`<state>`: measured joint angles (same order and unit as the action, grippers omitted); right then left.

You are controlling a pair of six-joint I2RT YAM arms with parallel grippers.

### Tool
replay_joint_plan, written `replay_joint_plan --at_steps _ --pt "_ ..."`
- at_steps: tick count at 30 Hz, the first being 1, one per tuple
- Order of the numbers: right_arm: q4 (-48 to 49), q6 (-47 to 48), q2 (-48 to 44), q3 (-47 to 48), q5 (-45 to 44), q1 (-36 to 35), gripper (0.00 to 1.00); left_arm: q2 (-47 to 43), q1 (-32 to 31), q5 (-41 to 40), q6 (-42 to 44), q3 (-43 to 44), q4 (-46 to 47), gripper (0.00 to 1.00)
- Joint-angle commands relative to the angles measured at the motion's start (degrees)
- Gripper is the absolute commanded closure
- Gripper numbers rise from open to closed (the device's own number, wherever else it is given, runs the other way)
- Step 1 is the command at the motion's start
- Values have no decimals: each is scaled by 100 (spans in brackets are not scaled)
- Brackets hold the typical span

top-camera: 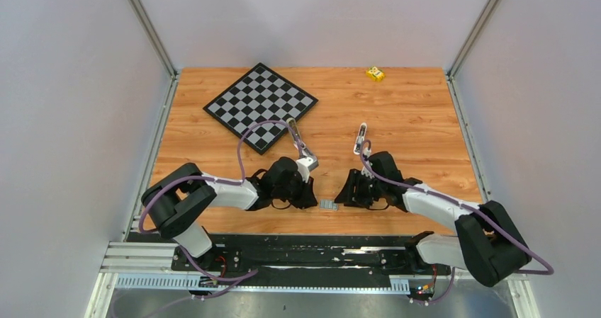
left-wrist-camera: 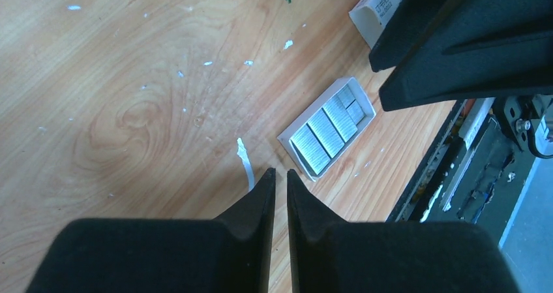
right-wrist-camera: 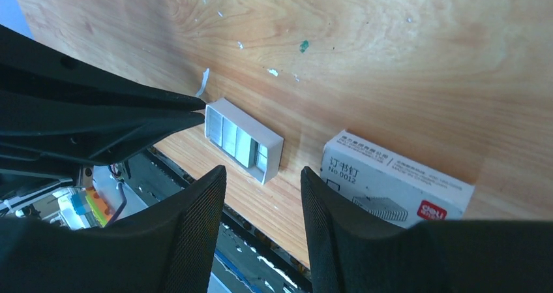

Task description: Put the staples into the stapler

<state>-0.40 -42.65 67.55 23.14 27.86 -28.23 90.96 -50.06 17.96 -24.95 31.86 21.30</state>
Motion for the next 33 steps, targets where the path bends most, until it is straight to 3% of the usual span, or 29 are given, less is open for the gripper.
replay_joint_plan --at_steps 1,15,28,33 --pt "282 150 404 289 67 -106 50 275 -68 162 -135 -5 364 88" --pt "584 180 793 317 251 -188 57 388 -302 26 -195 144 370 88" --pt "-629 711 341 775 -15 -208 50 195 -302 -166 -378 67 252 84" --pt "-670 637 136 705 -75 -271 51 156 -302 -273 -468 62 163 83"
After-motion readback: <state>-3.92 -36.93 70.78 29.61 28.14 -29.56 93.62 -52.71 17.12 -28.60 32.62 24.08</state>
